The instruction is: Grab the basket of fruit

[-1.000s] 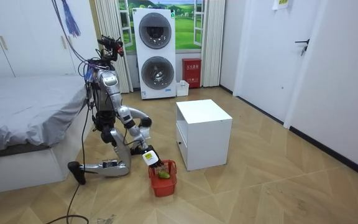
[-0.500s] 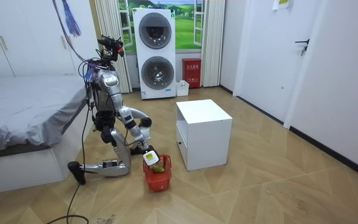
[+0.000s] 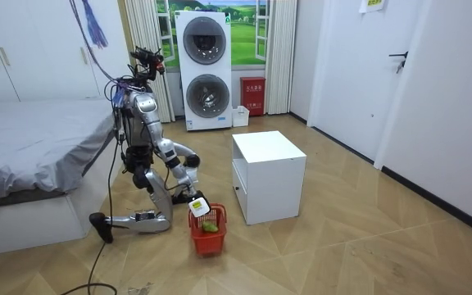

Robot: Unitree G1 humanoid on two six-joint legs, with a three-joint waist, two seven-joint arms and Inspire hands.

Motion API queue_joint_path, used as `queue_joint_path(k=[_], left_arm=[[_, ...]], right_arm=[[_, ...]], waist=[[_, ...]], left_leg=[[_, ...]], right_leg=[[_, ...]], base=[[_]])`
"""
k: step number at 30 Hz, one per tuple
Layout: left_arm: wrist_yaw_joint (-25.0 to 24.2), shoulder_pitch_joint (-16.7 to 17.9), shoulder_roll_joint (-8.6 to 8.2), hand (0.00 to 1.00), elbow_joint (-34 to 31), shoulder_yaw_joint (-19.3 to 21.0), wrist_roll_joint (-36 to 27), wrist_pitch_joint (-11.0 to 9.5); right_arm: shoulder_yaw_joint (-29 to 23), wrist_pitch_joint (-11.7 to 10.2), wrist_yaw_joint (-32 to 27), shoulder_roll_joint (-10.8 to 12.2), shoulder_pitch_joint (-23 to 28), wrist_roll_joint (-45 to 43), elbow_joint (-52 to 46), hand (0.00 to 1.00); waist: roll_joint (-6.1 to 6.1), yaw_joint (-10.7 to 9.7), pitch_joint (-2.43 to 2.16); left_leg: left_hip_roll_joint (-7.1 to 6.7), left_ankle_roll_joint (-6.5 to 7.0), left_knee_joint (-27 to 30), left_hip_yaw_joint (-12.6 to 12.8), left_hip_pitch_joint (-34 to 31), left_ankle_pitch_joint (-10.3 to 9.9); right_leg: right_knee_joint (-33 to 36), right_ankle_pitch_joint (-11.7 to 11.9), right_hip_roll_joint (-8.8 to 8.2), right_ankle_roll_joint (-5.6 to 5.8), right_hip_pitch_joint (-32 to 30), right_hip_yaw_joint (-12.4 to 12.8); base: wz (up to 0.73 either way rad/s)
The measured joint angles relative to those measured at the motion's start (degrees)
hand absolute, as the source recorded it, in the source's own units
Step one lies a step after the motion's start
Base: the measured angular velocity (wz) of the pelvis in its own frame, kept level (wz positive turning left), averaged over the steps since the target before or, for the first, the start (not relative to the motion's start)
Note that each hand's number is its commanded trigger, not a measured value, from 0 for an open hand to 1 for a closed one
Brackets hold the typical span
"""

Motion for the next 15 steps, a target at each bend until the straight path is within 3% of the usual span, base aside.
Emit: queue_joint_path(k=[2, 9, 11, 15], left_arm=[[0.0, -0.2, 0.00, 0.00, 0.0, 0.1, 0.0, 0.2], [0.1, -2.7, 0.00, 0.00, 0.0, 0.2, -0.1, 0.9], [0.3, -4.0, 0.06, 0.00, 0.1, 0.3, -0.1, 1.0], [1.2, -5.7, 0.06, 0.00, -0.3, 2.3, -0.1, 1.0]], right_arm=[[0.0, 0.0, 0.0, 0.0, -0.7, 0.2, -0.1, 1.00], [0.5, 0.0, -0.7, 0.9, -1.6, 3.2, -3.3, 1.00], [0.5, 0.2, -1.1, 1.7, -1.5, 3.8, -6.8, 1.00], [0.3, 0.5, -2.3, 3.4, -1.5, 4.9, -16.3, 1.00]], waist=[[-0.17, 0.1, 0.10], [-0.69, 0.0, 0.01], [-0.78, -0.4, 0.07], [-1.37, -2.0, 0.21]], left_leg=[[0.63, 0.12, 0.7, -0.5, -0.1, -0.1], [0.67, 0.59, 2.2, -1.6, 0.3, -0.3], [0.62, 1.02, 3.3, -2.6, 0.8, -0.8], [0.54, 1.76, 4.3, -3.3, 1.1, -1.3]], right_leg=[[0.3, 0.0, 0.87, -0.04, 0.0, 0.4], [0.6, -0.3, 2.34, -0.54, 1.5, 1.4], [0.3, -0.3, 3.66, -0.59, 3.1, 1.0], [-0.4, -0.7, 4.16, -1.13, 4.6, 1.0]], base=[[-0.12], [-0.08], [-0.07], [-0.06]])
